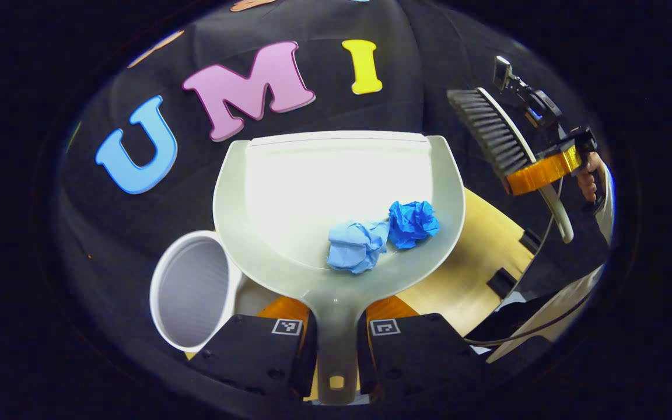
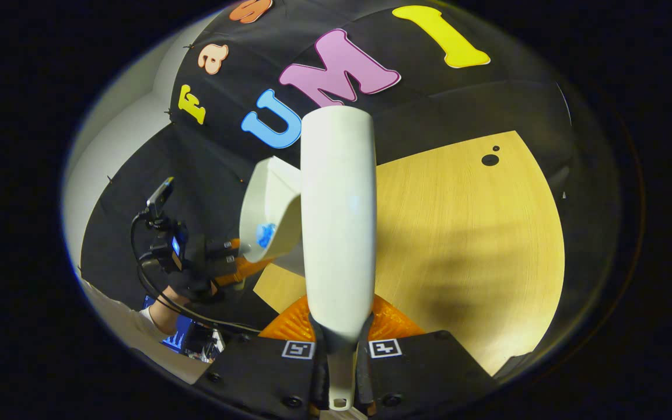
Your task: Pick up the small broom and dustpan from the desktop, sweep the trash into the dustpan with the broom, and then empty the trash into the garbage bin.
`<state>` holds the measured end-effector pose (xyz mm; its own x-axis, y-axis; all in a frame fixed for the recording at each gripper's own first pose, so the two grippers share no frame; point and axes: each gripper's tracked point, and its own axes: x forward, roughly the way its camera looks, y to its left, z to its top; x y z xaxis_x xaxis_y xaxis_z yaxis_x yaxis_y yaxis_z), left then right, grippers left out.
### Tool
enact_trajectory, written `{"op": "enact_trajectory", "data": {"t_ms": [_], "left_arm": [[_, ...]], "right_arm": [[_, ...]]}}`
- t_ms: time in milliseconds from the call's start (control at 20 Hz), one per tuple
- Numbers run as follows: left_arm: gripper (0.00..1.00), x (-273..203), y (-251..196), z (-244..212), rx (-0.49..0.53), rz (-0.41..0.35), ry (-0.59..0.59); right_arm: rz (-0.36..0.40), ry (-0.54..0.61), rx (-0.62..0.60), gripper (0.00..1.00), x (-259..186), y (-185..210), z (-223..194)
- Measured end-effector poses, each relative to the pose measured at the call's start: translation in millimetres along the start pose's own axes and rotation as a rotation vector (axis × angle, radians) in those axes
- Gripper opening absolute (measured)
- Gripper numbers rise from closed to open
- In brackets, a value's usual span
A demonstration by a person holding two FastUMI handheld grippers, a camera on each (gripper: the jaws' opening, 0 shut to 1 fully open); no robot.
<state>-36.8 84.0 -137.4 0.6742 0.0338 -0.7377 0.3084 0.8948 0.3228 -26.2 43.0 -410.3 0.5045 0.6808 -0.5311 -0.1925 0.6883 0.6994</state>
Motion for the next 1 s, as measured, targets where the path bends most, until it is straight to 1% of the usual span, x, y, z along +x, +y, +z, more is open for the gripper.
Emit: {"op": "enact_trajectory", "data": {"t_ms": [50,100,200,300,400,450,550,700,800,850,1000], "left_arm": [[0.25,-12.7,18.6,3.4,0.025,0.066,0.001],[0.26,-13.5,36.6,2.9,0.052,0.134,0.018],[0.25,-13.7,82.5,-4.3,0.100,0.269,0.072],[0.25,-14.7,114.2,-15.4,0.140,0.387,0.142],[0.25,-7.4,118.3,-28.4,0.172,0.469,0.206],[0.25,-16.0,115.0,-25.0,0.193,0.497,0.242],[0.25,-18.6,118.3,-26.8,0.260,0.539,0.331],[0.25,-22.0,120.6,-18.7,0.438,0.586,0.446],[0.25,-22.2,124.4,-24.2,0.559,0.611,0.506],[0.25,-24.1,129.4,-29.2,0.633,0.637,0.535],[0.25,-29.5,140.0,-25.2,0.944,0.760,0.604]], "right_arm": [[0.006,0.001,0.005,0.19,-1.1,1.3,-1.6],[0.009,0.000,0.007,0.19,-2.1,1.8,-3.9],[0.012,0.002,0.000,0.19,-0.4,0.1,-7.3],[0.011,0.009,0.002,0.19,1.6,-0.1,-11.0],[0.010,0.023,0.013,0.19,3.7,-1.2,-17.1],[0.014,0.028,0.013,0.19,3.6,-0.3,-19.7],[0.014,0.046,0.000,0.19,4.6,-0.1,-26.4],[0.022,0.061,-0.004,0.19,7.5,2.5,-31.7],[0.030,0.073,-0.010,0.19,8.9,3.5,-35.5],[0.029,0.077,-0.017,0.19,9.3,2.7,-36.6],[0.022,0.094,-0.018,0.19,10.6,1.3,-42.0]]}}
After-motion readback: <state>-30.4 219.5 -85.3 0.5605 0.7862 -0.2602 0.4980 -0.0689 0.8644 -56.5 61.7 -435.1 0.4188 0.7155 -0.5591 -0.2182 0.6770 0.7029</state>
